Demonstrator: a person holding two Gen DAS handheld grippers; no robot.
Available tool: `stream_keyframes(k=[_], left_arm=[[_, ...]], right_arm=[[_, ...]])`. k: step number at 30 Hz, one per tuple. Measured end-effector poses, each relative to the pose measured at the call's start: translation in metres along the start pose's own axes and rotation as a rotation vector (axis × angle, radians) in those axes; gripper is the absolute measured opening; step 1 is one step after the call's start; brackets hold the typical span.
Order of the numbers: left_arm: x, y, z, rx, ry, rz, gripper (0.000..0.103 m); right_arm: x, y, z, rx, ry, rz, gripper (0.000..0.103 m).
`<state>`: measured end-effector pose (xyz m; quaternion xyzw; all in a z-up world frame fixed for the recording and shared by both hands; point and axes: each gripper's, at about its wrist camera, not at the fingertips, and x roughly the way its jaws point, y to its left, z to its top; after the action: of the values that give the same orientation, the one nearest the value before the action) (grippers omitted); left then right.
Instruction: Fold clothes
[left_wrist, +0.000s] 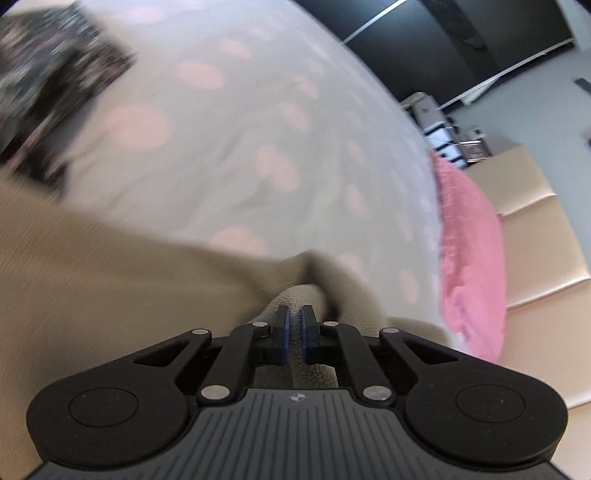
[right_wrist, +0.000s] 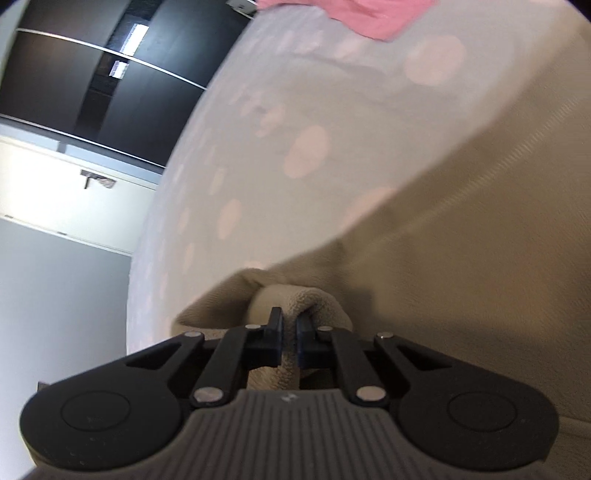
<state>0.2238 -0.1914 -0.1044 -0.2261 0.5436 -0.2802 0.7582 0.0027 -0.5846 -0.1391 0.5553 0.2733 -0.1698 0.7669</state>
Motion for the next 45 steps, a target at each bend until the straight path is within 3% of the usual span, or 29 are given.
stream_keyframes(k=[5, 8, 11, 13, 15, 17, 21, 23, 24, 25, 28, 31, 33, 34, 39, 41, 45], left_arm=[[0.001, 0.036, -0.018, -0.051, 0.012, -0.017, 0.004], [-0.008, 0.031, -0.015, -0.003, 0.031, -0.013, 0.006], [-0.013, 0.023, -0.004, 0.023, 0.062, 0.003, 0.015], [-0.017, 0.021, 0.003, 0.045, 0.072, 0.003, 0.018], [-0.014, 0.019, 0.007, 0.058, 0.088, 0.014, 0.027], [-0.007, 0.017, 0.01, 0.04, 0.106, 0.028, 0.029], [0.014, 0.014, 0.007, -0.011, 0.173, -0.001, 0.029], [0.023, 0.014, 0.005, -0.042, 0.179, -0.003, 0.029], [0.028, 0.015, 0.004, -0.062, 0.183, -0.007, 0.029], [0.032, 0.017, 0.004, -0.09, 0.186, -0.014, 0.029], [0.046, 0.024, 0.005, -0.186, 0.195, -0.042, 0.029], [0.05, 0.02, 0.009, -0.168, 0.171, -0.045, 0.029], [0.047, 0.013, 0.013, -0.111, 0.136, -0.051, 0.014], [0.041, 0.008, 0.015, -0.077, 0.104, -0.074, 0.012], [0.01, -0.012, 0.023, 0.082, -0.046, -0.185, 0.006], [0.007, -0.008, 0.017, 0.095, -0.041, -0.192, 0.006], [0.022, 0.022, -0.008, 0.038, 0.039, -0.078, 0.006]], right_arm=[[0.002, -0.027, -0.008, 0.013, 0.045, -0.039, 0.01], [-0.002, -0.024, -0.004, 0.012, 0.057, -0.064, 0.026], [-0.015, -0.011, 0.0, -0.044, 0.037, -0.093, 0.047], [-0.023, 0.0, 0.002, -0.074, 0.013, -0.074, 0.058], [-0.026, 0.014, 0.003, -0.109, -0.02, -0.074, 0.058], [-0.024, 0.03, 0.002, -0.171, -0.04, -0.104, 0.058], [-0.007, 0.048, -0.008, -0.193, 0.037, -0.184, 0.059], [0.004, 0.049, -0.006, -0.168, 0.051, -0.208, 0.069], [0.009, 0.049, -0.005, -0.153, 0.06, -0.22, 0.082], [0.018, 0.045, -0.002, -0.109, 0.082, -0.229, 0.083], [0.039, 0.035, 0.002, -0.008, 0.123, -0.242, 0.08], [0.046, 0.032, -0.002, -0.01, 0.106, -0.229, 0.052], [0.04, 0.032, -0.004, -0.052, 0.072, -0.158, 0.041], [0.036, 0.031, -0.003, -0.069, 0.058, -0.115, 0.033], [0.019, 0.01, 0.003, -0.078, 0.011, 0.116, 0.027], [0.025, -0.001, 0.001, -0.071, 0.039, 0.074, 0.027], [0.035, -0.027, -0.009, -0.04, 0.08, 0.004, 0.028]])
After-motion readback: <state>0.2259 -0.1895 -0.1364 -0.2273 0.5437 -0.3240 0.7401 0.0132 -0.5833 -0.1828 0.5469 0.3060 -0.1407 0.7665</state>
